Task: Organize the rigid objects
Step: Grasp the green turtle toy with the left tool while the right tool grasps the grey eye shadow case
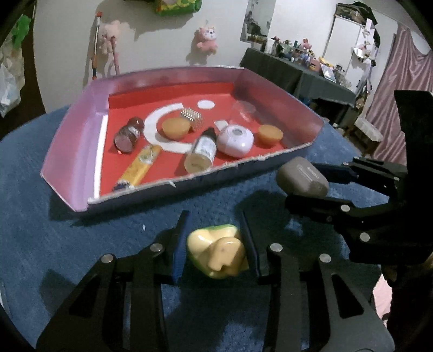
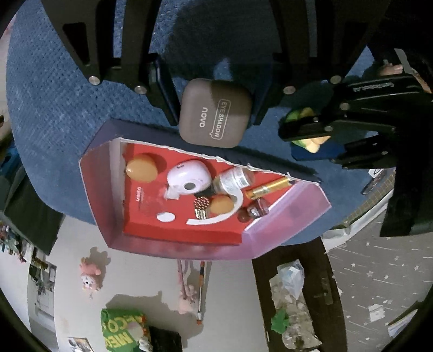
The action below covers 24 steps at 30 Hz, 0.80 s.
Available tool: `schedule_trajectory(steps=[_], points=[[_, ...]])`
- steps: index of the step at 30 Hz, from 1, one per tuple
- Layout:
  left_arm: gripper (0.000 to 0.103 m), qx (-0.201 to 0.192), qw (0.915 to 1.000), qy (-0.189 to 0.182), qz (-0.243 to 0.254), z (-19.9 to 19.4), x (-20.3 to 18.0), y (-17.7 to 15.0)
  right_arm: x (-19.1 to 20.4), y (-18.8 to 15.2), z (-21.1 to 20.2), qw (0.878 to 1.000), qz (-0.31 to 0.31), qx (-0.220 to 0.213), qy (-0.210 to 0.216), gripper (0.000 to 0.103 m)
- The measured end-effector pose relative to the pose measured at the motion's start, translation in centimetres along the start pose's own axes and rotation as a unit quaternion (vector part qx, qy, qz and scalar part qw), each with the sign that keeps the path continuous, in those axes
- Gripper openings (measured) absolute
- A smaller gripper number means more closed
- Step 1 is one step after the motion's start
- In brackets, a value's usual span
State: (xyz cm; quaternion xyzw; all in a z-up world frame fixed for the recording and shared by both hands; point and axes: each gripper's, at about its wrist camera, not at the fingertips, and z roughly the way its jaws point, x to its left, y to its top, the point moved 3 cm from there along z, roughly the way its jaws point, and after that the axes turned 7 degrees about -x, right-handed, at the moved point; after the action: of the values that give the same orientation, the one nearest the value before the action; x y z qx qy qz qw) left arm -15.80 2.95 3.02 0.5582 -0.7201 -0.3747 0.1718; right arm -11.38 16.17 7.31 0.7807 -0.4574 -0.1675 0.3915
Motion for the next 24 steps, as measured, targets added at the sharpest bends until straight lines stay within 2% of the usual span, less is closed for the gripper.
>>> schedule_trajectory(steps=[10,14,18,24], points=[[0.035,-0.016,0.9998,-0.016,-0.001,-2.3,1.0,-2.2,0.1,-1.7,0.4,1.000,0.003,0.015,0.001,0.056],[0.040,-0.016,0.9995,-0.027,-0.008,-3.1,1.2,-3.1,0.2,-3.0,1.0,1.000,0.005,0.030,-0.001,0.056],[0.054,-0.011,0.9998,-0.016,-0.006,-3.0,1.1,-3.5,0.4,-3.7,1.1,1.000,0.001,0.028,-0.006,0.056],[0.055,-0.002,1.0000,-0.009,-0.001,-2.3,0.5,-4.2,0.5,-3.8,1.1,1.000,-0.001,0.027,-0.013,0.056]])
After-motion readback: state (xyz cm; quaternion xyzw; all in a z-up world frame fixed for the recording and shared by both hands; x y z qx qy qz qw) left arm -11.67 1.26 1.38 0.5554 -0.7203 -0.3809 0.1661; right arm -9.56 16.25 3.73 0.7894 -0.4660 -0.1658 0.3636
